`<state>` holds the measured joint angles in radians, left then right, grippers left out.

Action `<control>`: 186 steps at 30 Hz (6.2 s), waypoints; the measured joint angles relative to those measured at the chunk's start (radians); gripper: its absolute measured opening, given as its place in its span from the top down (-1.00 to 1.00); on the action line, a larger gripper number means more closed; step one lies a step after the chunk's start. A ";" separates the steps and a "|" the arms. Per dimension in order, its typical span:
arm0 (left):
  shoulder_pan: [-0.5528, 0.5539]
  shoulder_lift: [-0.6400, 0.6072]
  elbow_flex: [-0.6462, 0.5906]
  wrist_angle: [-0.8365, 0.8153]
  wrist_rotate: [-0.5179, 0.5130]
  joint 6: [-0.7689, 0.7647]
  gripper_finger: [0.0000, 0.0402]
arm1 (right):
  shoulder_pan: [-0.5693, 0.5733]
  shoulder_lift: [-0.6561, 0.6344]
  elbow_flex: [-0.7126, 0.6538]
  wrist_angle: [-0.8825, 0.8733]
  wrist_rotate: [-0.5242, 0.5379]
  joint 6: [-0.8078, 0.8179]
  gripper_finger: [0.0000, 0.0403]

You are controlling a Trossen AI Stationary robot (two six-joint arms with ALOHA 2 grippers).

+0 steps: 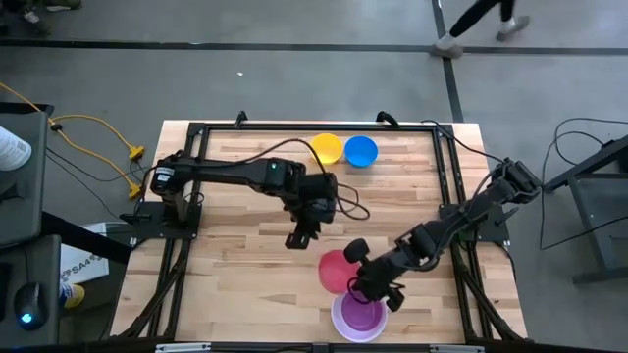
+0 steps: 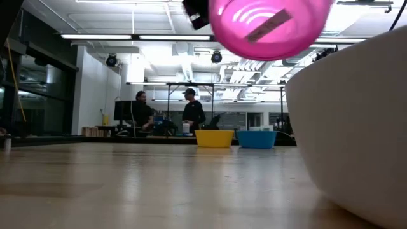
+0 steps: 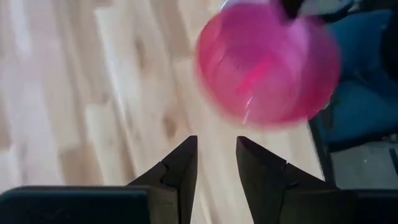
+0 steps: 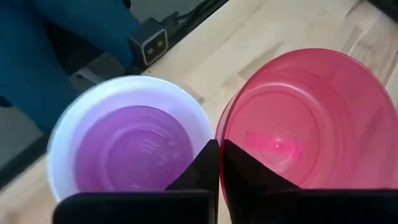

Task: Nest bowls inside each other
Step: Stack the red bowl on the violet bowl, then stack the yellow bowl on the red bowl

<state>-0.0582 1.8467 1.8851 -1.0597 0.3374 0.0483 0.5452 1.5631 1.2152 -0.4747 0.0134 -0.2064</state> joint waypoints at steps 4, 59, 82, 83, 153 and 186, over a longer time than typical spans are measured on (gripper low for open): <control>0.032 -0.014 -0.001 -0.017 -0.005 -0.002 0.44 | 0.054 0.000 0.000 -0.021 0.060 0.110 0.99; 0.116 -0.038 -0.001 0.018 -0.031 -0.114 0.44 | 0.213 0.145 -0.007 -0.048 -0.125 0.018 0.99; 0.116 -0.038 -0.001 0.019 -0.011 -0.124 0.44 | 0.166 0.180 -0.007 -0.014 -0.165 0.078 0.92; 0.116 -0.038 -0.001 0.019 -0.011 -0.124 0.44 | 0.166 0.183 -0.007 -0.012 -0.171 0.078 0.92; 0.375 -0.006 -0.377 0.395 -0.217 0.505 0.45 | 0.577 -0.062 -0.006 -0.595 0.669 1.612 0.92; 0.612 0.105 -0.373 0.499 -0.062 0.756 0.45 | 0.583 -0.062 -0.006 -0.584 0.665 1.703 0.92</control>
<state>0.5541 1.9519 1.5119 -0.5602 0.2753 0.8046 1.1278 1.5009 1.2091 -1.0583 0.6785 1.4963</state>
